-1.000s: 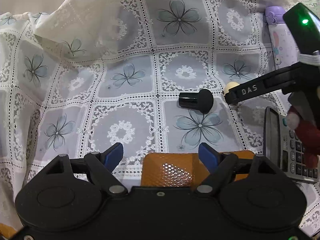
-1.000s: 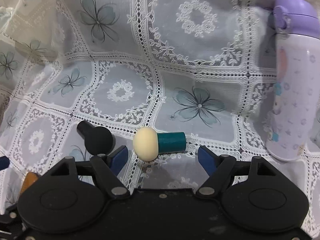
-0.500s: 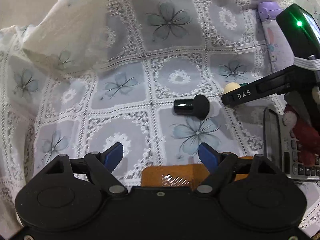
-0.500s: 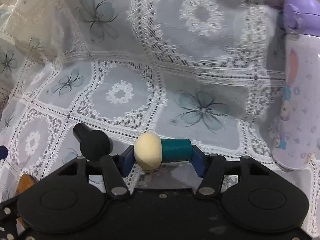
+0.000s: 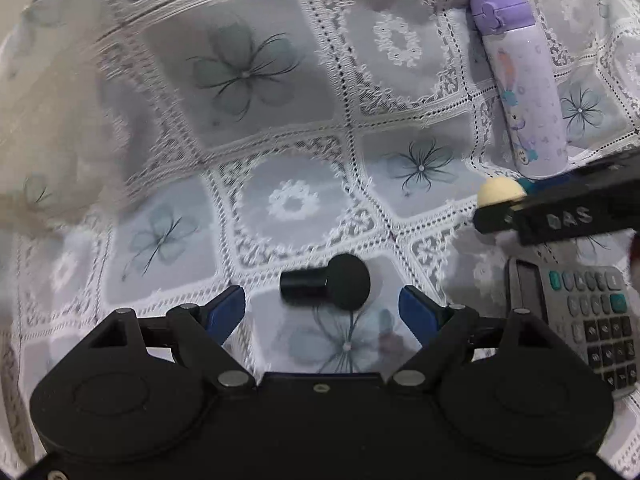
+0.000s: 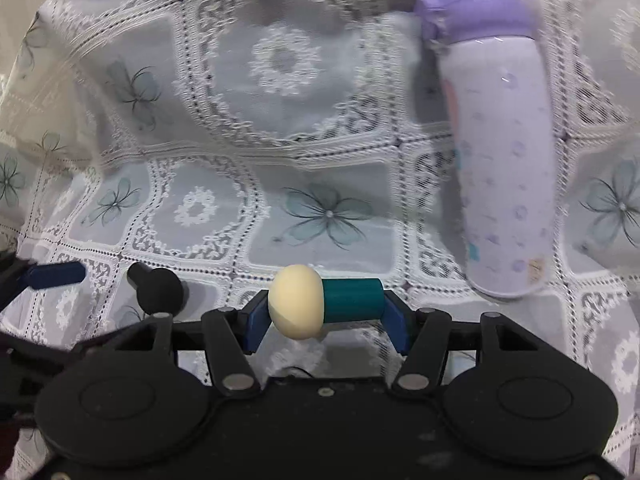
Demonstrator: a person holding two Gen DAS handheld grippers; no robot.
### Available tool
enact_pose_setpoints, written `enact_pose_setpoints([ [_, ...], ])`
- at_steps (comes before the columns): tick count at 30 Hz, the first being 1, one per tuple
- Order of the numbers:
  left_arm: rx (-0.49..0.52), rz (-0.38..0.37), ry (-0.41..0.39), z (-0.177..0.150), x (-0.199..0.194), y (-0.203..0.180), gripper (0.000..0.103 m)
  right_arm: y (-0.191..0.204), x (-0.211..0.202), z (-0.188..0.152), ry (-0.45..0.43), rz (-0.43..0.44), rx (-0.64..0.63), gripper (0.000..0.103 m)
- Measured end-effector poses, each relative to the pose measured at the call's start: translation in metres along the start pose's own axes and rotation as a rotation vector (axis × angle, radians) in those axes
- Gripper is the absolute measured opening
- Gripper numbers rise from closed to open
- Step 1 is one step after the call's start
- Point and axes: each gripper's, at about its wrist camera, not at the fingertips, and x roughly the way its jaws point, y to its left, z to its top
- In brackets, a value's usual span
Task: Organize soft objects
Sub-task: 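Grasp the black round-headed applicator with the left tool while the right tool grasps the beige-and-teal sponge stick, then carry both items over the basket and open the left tool to drop the applicator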
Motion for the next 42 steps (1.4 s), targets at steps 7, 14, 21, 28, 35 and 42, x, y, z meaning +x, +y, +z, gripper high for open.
enact_pose_setpoints([
  [7, -0.041, -0.003, 0.035, 0.007, 0.027, 0.005, 0.081, -0.013, -0.005, -0.006, 0.008, 0.002, 0.026, 0.058],
  [14, -0.074, -0.004, 0.042, 0.006, 0.038, 0.008, 0.075, -0.013, -0.004, -0.008, 0.021, 0.011, 0.027, 0.058],
  [21, -0.158, -0.051, 0.054, 0.007, 0.041, 0.017, 0.055, -0.008, 0.002, -0.01, 0.037, 0.018, 0.032, 0.058],
  [28, -0.198, 0.002, 0.015, 0.005, 0.015, 0.013, 0.055, -0.013, -0.012, -0.01, 0.029, 0.01, 0.052, 0.058],
  [35, -0.249, 0.002, 0.011, 0.0, -0.032, -0.001, 0.055, -0.013, -0.042, -0.021, 0.025, 0.008, 0.074, 0.058],
  [42, -0.24, 0.02, 0.012, -0.027, -0.082, -0.026, 0.055, -0.009, -0.086, -0.054, 0.037, 0.016, 0.094, 0.058],
])
